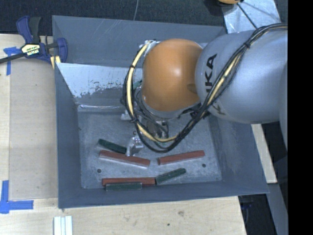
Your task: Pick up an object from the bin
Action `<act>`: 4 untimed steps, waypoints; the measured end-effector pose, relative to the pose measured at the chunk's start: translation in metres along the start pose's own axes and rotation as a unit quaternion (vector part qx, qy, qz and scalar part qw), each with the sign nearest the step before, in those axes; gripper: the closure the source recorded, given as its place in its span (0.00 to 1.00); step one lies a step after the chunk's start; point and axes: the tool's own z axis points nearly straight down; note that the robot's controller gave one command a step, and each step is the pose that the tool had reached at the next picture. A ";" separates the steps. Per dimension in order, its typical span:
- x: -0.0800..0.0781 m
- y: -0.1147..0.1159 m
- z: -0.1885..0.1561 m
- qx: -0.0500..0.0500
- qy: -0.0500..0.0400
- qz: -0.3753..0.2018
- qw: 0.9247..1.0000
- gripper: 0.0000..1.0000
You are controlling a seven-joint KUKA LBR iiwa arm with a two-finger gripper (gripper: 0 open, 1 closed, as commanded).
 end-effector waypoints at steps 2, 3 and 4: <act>0.007 -0.049 0.118 0.000 -0.004 0.036 0.999 1.00; 0.007 -0.049 0.118 0.000 -0.004 0.036 0.999 1.00; 0.016 -0.051 0.082 0.003 0.009 0.030 1.000 1.00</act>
Offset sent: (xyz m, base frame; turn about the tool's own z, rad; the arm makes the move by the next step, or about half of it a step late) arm -0.0108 -0.0478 -0.1228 0.0682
